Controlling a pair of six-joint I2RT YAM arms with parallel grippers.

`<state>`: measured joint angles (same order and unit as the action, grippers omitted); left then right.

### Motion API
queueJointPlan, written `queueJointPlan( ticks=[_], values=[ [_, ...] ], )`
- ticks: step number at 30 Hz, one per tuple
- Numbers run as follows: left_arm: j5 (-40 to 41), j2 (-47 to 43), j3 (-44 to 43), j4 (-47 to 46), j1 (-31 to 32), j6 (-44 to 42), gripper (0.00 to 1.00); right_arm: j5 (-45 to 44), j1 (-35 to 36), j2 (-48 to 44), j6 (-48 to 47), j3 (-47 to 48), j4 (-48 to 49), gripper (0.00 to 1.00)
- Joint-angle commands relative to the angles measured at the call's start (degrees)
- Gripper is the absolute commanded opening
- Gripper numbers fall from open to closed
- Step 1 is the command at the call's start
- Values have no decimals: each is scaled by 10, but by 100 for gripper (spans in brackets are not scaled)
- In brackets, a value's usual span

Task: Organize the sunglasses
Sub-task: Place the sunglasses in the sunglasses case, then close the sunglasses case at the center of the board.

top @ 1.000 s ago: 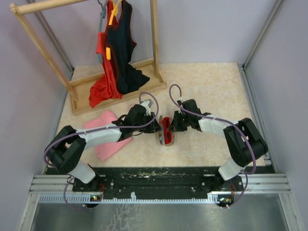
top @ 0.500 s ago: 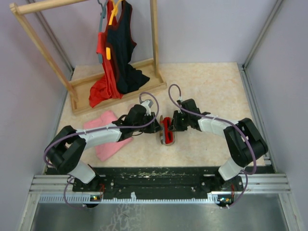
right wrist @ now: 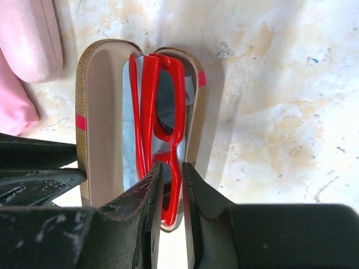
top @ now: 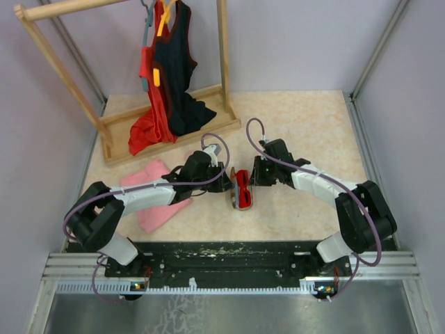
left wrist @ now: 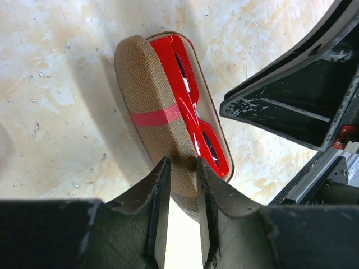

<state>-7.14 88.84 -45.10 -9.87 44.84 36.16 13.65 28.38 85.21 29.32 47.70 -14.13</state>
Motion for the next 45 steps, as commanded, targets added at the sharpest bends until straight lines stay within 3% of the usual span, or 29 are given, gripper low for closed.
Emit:
queueJointPlan(
  ticks=[1,6,10,17,32,45],
  values=[
    [-6,5,-15,-2,-3,-6,31,-59,6,-39,-23,18,-18,20],
    [-8,6,-20,1,-3,-8,31,-99,6,-36,-24,2,-11,17],
    [-8,8,-23,3,-3,-10,31,-65,6,-33,-27,-12,22,14],
    [-12,11,-28,5,-3,-12,31,-41,6,-35,-26,-22,47,25],
    [-28,22,-43,11,-3,-16,31,-34,8,0,-22,-30,57,25],
    [-45,36,-56,11,-3,-21,32,-114,8,-18,-7,-59,71,10]
  ],
)
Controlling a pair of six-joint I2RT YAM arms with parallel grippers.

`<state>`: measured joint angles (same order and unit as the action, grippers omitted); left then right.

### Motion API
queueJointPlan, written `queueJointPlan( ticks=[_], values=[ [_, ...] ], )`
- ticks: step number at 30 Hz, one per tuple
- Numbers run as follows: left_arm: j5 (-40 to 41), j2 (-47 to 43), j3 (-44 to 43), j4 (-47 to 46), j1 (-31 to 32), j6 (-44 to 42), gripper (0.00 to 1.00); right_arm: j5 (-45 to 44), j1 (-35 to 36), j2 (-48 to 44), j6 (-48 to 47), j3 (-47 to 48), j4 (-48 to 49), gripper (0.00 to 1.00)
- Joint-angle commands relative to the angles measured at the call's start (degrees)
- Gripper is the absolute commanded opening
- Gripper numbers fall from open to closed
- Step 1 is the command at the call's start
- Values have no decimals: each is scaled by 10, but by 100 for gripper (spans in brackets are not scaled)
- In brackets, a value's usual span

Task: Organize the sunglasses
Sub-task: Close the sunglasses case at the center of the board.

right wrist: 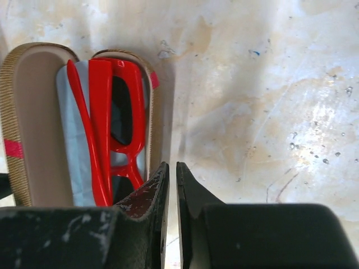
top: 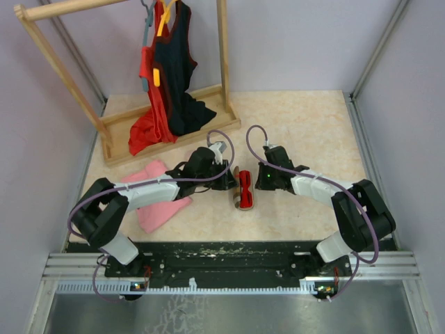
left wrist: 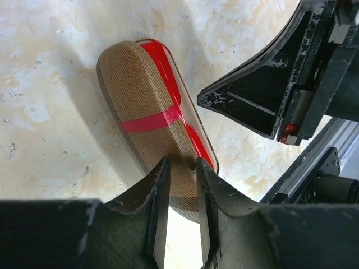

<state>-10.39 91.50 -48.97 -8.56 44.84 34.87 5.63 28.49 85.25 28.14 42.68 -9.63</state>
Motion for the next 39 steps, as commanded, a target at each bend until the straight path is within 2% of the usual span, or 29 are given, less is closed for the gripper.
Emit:
queueJointPlan(
  ticks=[1,14,23,39],
  values=[
    [-14,12,-19,-2,-3,-8,32,-32,7,-18,6,-11,29,10],
    [-21,33,-40,6,3,-10,34,16,7,26,6,-18,65,8],
    [-14,37,-47,21,9,-16,41,33,7,34,14,-22,88,9],
    [9,55,-70,52,20,-23,40,63,7,38,26,-33,115,9]
  ],
)
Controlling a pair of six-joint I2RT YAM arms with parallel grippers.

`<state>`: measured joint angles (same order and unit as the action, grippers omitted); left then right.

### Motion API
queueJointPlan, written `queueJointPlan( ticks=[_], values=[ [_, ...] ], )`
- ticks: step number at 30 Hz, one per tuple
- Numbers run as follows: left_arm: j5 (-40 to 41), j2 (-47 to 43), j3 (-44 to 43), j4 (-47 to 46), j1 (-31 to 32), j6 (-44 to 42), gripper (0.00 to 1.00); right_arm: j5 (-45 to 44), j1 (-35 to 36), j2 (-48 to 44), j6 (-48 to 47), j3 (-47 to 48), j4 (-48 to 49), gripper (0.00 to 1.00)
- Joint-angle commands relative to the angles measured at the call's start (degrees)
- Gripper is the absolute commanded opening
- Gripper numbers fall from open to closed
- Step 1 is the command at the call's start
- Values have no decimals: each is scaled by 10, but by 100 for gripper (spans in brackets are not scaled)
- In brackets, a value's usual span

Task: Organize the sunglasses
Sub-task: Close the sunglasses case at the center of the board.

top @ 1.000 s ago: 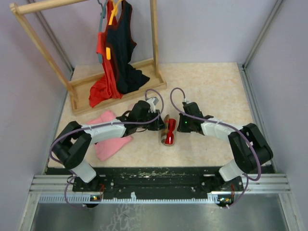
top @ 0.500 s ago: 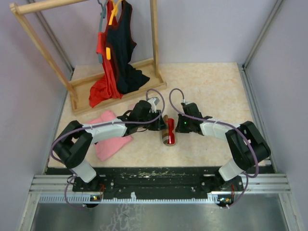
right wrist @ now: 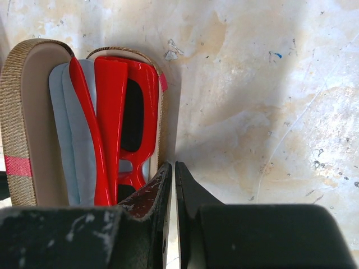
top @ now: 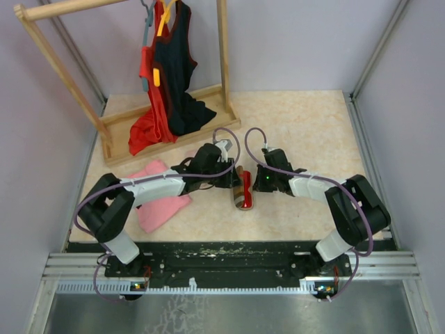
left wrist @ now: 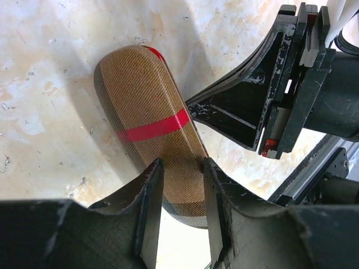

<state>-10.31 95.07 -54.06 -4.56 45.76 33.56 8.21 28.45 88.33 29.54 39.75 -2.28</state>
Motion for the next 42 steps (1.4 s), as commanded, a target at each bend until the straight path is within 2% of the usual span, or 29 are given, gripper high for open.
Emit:
queueJointPlan(
  ticks=[1,20,30,36,37,39,42],
  values=[
    [9,22,-20,14,12,-10,40,37,7,8,12,-4,42,9],
    [11,58,-17,2,32,-2,39,23,7,8,10,-3,31,9],
    [18,37,-16,-2,30,-11,39,-67,7,-46,2,-4,-18,12],
    [69,-61,-17,12,23,-48,44,-120,7,-136,-18,-20,-34,30],
    [88,-78,-17,17,20,-55,45,-124,7,-153,-23,-24,-31,36],
    [151,-126,-12,35,17,-66,48,-124,7,-190,-30,-36,-22,56],
    [227,-186,-2,75,12,-78,56,-116,8,-206,-40,-37,-28,68]
  ],
)
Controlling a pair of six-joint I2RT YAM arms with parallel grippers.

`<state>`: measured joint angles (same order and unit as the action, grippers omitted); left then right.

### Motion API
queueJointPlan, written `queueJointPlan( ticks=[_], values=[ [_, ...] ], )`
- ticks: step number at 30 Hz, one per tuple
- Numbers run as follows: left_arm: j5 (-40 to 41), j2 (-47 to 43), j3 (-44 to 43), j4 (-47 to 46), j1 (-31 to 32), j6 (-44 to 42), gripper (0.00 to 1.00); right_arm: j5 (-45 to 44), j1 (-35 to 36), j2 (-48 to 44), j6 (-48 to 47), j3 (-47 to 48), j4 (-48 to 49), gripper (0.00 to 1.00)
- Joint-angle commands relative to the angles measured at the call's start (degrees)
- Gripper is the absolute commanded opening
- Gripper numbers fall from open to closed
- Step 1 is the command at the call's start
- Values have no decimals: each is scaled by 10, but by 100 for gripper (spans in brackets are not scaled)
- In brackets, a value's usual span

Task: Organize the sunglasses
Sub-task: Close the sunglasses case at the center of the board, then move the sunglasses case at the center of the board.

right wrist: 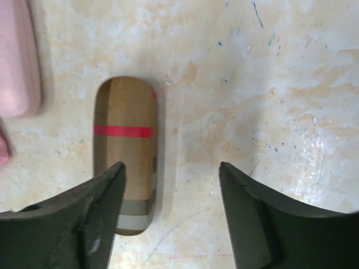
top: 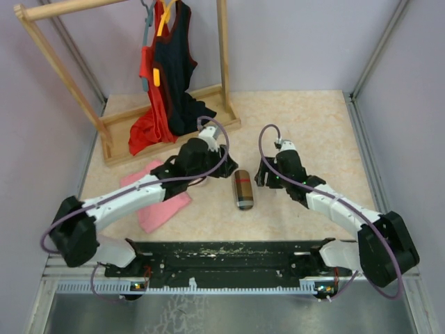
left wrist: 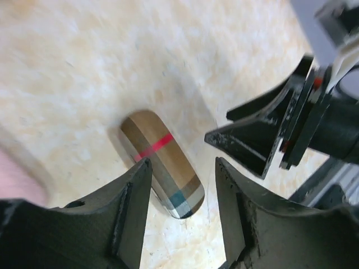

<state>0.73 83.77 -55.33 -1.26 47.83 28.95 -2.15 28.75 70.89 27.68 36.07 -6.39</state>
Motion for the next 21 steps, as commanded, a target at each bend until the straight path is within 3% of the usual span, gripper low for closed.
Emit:
queueJointPlan(
  ticks=[1,7,13,21],
  values=[
    [141,-92,17,54,-9,-35,59,-6,7,-26,-23,6,4,75],
    [222,-214,69,113,-15,-47,81,-64,91,4,0,37,-12,86],
    [246,-305,110,168,-17,-40,84,-139,161,65,40,87,-37,89],
    [254,-362,138,187,-17,-35,85,-190,189,178,59,156,-88,91]
  ],
)
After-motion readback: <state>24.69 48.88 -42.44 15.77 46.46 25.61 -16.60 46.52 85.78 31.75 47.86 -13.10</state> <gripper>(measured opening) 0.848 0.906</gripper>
